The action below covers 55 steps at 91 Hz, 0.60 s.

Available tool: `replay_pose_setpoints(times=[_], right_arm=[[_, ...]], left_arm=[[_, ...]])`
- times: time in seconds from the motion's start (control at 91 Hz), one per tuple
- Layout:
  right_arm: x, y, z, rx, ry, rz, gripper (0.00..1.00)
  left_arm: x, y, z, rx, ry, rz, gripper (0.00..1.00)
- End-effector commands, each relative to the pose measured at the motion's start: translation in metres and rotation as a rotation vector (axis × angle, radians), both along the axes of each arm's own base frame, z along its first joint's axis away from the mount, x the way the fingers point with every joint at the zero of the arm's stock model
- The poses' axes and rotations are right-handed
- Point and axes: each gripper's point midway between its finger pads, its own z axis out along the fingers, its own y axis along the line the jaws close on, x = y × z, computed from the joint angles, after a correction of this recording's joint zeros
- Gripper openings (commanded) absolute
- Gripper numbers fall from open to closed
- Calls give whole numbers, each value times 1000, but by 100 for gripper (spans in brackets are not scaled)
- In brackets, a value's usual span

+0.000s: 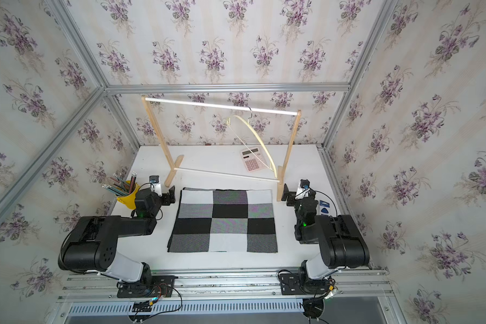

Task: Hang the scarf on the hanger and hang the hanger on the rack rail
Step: Pick up the hanger from the clothesline.

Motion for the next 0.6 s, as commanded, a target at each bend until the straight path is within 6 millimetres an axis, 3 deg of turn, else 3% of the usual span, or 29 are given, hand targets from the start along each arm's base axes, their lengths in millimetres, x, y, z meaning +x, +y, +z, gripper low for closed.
replay_pose_setpoints(times=[0.0,0.593], right_arm=[[2,-1,8,3,-32,-7,100],[2,0,7,4,-26,-4,100]], left_arm=[[2,1,4,-2,-14,7,92],[3,5,5,1,-4,28,91]])
